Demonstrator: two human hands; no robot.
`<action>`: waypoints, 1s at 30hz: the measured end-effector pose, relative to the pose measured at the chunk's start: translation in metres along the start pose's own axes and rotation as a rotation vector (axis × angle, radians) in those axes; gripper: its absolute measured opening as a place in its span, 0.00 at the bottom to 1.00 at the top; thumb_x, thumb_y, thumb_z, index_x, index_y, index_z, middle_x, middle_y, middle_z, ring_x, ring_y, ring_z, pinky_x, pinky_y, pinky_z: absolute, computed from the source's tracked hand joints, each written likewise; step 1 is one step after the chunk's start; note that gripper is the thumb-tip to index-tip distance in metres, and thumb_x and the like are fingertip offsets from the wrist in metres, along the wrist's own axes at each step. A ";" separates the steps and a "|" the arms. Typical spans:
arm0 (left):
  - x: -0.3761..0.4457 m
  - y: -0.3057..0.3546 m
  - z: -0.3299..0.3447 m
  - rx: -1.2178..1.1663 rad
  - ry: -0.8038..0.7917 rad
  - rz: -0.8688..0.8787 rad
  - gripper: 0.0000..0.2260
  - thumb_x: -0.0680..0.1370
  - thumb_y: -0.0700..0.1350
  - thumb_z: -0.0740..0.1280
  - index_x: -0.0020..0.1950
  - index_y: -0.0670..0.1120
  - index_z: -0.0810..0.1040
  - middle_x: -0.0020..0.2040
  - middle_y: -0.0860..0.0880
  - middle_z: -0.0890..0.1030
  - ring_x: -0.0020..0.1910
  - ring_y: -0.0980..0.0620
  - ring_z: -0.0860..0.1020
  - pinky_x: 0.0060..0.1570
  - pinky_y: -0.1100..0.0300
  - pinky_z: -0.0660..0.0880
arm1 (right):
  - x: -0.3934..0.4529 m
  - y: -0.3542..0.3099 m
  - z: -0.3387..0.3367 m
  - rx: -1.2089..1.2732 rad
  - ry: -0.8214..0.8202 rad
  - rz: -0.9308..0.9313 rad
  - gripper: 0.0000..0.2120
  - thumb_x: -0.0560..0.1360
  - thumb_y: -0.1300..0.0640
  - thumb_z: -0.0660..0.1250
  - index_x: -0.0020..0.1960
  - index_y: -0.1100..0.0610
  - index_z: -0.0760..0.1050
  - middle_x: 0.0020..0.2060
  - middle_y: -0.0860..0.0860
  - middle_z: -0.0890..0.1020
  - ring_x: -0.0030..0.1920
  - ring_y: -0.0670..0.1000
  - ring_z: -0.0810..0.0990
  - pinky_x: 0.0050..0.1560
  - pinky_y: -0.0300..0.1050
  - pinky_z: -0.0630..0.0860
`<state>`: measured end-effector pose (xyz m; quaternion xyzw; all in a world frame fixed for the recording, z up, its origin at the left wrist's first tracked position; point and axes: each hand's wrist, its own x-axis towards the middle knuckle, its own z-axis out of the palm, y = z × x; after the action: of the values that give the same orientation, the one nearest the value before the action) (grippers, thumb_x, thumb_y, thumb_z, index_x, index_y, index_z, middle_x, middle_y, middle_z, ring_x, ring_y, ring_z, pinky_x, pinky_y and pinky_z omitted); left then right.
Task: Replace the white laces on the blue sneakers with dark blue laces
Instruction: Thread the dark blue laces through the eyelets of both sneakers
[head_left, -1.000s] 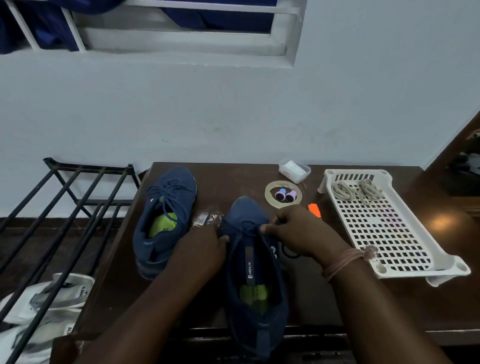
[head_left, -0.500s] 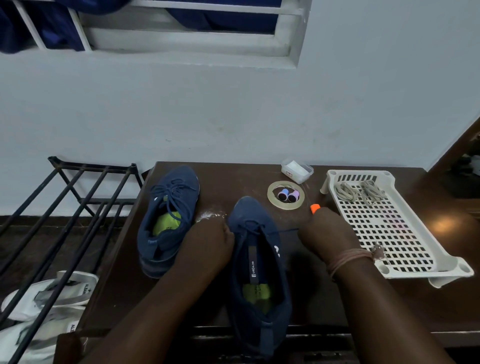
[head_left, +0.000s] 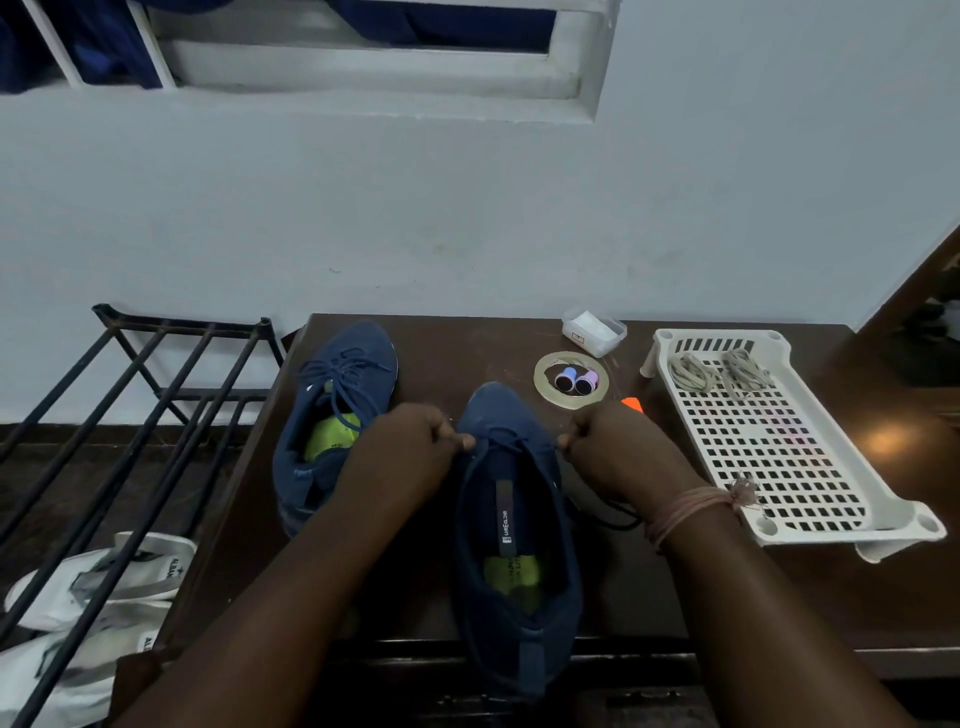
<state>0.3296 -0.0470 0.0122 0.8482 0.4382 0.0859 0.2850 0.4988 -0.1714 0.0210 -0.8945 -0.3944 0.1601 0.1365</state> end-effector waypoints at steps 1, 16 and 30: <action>0.000 0.000 -0.002 0.024 0.042 -0.003 0.15 0.78 0.55 0.69 0.37 0.45 0.78 0.34 0.52 0.77 0.35 0.55 0.75 0.32 0.60 0.66 | 0.000 0.002 0.001 -0.014 0.011 0.010 0.11 0.77 0.54 0.64 0.38 0.57 0.74 0.34 0.51 0.74 0.44 0.55 0.76 0.45 0.44 0.72; -0.006 -0.007 0.009 0.035 0.258 0.102 0.13 0.80 0.52 0.65 0.38 0.51 0.68 0.35 0.54 0.71 0.41 0.45 0.75 0.38 0.55 0.65 | 0.001 0.009 -0.006 0.193 -0.081 0.036 0.16 0.77 0.47 0.66 0.37 0.56 0.72 0.31 0.50 0.76 0.40 0.53 0.78 0.44 0.45 0.72; -0.011 0.023 0.010 -0.636 0.000 0.124 0.15 0.73 0.52 0.76 0.59 0.52 0.81 0.45 0.56 0.86 0.46 0.61 0.83 0.51 0.60 0.79 | 0.001 -0.018 -0.021 1.186 -0.069 -0.197 0.16 0.74 0.76 0.63 0.59 0.63 0.77 0.51 0.60 0.83 0.45 0.49 0.82 0.37 0.35 0.75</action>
<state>0.3433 -0.0702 0.0177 0.7416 0.3367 0.2360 0.5300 0.4954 -0.1611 0.0463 -0.6194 -0.3228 0.3683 0.6136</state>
